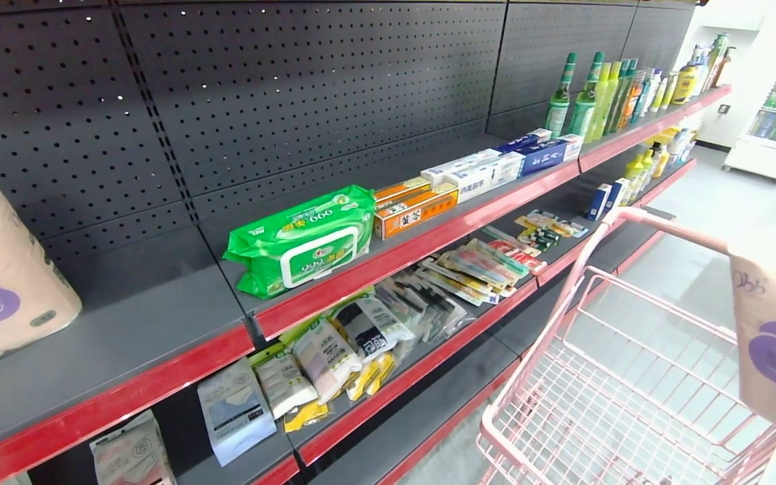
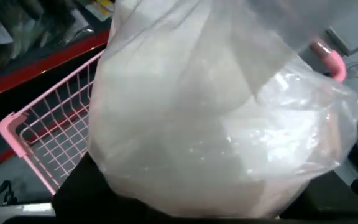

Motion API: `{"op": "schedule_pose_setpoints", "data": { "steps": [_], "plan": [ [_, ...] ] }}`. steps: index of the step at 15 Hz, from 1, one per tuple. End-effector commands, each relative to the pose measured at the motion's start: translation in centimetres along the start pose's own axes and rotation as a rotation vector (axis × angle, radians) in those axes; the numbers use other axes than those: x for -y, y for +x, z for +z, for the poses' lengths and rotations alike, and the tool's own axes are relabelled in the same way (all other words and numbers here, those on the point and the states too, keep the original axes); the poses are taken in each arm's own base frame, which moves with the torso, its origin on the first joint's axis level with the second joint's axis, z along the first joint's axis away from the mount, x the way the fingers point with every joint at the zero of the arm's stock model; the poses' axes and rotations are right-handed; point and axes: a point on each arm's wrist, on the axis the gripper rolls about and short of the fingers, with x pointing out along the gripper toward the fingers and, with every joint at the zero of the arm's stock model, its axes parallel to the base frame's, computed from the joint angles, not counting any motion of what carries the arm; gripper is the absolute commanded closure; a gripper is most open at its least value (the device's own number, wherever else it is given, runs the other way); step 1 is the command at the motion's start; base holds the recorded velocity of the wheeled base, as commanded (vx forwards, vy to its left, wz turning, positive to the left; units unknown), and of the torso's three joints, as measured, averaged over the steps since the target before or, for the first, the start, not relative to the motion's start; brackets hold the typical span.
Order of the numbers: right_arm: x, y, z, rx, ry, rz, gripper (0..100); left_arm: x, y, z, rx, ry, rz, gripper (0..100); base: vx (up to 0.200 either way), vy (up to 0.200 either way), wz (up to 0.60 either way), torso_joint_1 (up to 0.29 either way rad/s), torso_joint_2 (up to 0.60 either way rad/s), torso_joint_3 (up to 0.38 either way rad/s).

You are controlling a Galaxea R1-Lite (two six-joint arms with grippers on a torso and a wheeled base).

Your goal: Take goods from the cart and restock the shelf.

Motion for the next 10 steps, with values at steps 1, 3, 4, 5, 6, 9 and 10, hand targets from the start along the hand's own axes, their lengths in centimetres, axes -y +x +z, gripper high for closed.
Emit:
{"op": "schedule_pose_setpoints", "data": {
  "steps": [1, 3, 4, 5, 6, 9, 10],
  "plan": [
    [0.51, -2.65, -0.94, 0.071, 0.031, -0.077, 100, 0.00, 0.01, 0.01, 0.000, 0.000, 0.000, 0, 0.000, 0.000, 0.00, 0.110, -0.29, -0.154],
    [0.44, -2.94, -1.24, 0.077, 0.033, -0.078, 100, 0.00, 0.01, 0.01, 0.000, 0.000, 0.000, 0, 0.000, 0.000, 0.00, 0.159, -0.37, -0.212],
    [0.41, -2.92, -1.35, 0.074, 0.033, -0.079, 100, 0.00, 0.01, 0.01, 0.000, 0.000, 0.000, 0, 0.000, 0.000, 0.00, 0.178, -0.40, -0.232],
    [0.34, -2.84, -1.57, 0.066, 0.031, -0.078, 100, 0.00, 0.01, 0.01, 0.000, 0.001, 0.000, 0, 0.000, 0.000, 0.00, 0.178, -0.39, -0.217],
    [0.29, -2.76, -1.72, 0.060, 0.032, -0.078, 100, 0.00, 0.01, 0.01, 0.000, 0.001, 0.000, 0, 0.000, 0.000, 0.00, 0.173, -0.38, -0.212],
    [0.30, -2.59, -1.67, 0.053, 0.020, -0.077, 100, 0.00, 0.01, 0.01, 0.000, 0.000, 0.000, 0, 0.000, 0.000, 0.00, 0.173, -0.37, -0.211],
    [0.30, -2.55, -1.66, 0.052, 0.015, -0.076, 100, 0.00, 0.01, 0.01, 0.000, 0.000, 0.000, 0, 0.000, 0.000, 0.00, 0.173, -0.36, -0.188]
  ]
}}
